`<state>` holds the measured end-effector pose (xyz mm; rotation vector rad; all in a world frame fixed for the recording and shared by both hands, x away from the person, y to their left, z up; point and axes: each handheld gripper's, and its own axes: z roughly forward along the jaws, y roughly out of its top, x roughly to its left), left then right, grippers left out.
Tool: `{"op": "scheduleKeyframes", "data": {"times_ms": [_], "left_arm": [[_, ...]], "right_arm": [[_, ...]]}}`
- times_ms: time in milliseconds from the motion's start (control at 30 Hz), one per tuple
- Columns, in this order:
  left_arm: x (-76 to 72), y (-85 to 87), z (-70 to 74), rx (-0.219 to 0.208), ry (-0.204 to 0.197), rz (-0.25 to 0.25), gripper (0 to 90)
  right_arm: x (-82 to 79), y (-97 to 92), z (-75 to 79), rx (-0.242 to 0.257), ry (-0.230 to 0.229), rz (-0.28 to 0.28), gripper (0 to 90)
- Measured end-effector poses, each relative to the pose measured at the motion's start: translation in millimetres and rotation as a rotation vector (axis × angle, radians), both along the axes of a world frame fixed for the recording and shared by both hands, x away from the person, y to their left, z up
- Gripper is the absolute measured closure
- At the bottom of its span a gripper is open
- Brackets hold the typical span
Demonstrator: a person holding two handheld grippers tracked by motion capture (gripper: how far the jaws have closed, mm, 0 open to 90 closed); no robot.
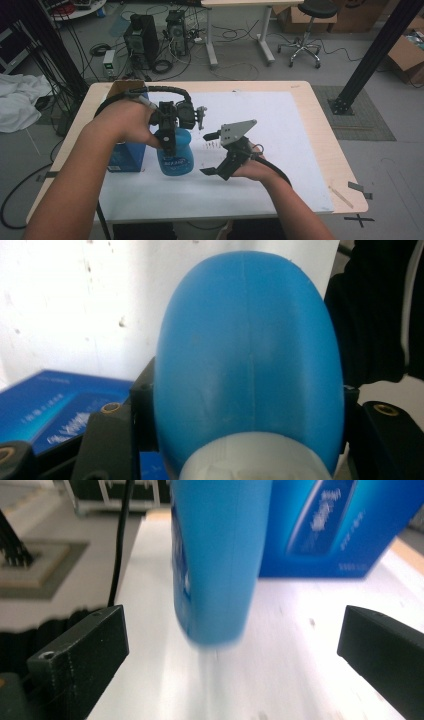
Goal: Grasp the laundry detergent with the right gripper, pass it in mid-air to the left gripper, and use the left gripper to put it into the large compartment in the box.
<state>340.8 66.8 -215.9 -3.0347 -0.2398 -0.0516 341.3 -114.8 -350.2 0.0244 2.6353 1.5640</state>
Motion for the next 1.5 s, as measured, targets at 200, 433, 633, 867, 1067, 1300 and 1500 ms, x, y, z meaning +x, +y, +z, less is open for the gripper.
{"op": "scheduleKeyframes", "data": {"times_ms": [200,433,633,867,1067,1300,1500], "left_arm": [[7.7,8.2,11.6,-0.009,0.011,0.051,39.2],[15.8,15.2,28.5,-0.026,0.004,0.156,39.2],[26.8,27.1,53.8,-0.061,-0.005,0.323,39.2],[38.1,46.3,83.3,-0.103,-0.029,0.517,39.2],[46.5,65.1,106.8,-0.087,-0.077,0.673,39.3],[51.3,89.0,125.1,-0.104,-0.080,0.858,39.2],[53.1,108.9,136.9,-0.103,-0.077,0.989,39.2]], "right_arm": [[0.2,-24.1,14.7,-0.162,-0.014,-0.021,0.0],[-8.4,-39.2,29.0,-0.316,-0.045,-0.005,0.0],[-8.4,-54.1,42.0,-0.385,-0.053,-0.015,0.0],[-8.2,-62.1,56.9,-0.462,-0.063,-0.014,0.0],[-10.7,-63.7,70.4,-0.519,-0.090,-0.005,0.0],[-11.1,-65.2,80.0,-0.543,-0.110,0.000,0.0],[-9.1,-64.1,78.5,-0.549,-0.111,0.008,0.0]]}}
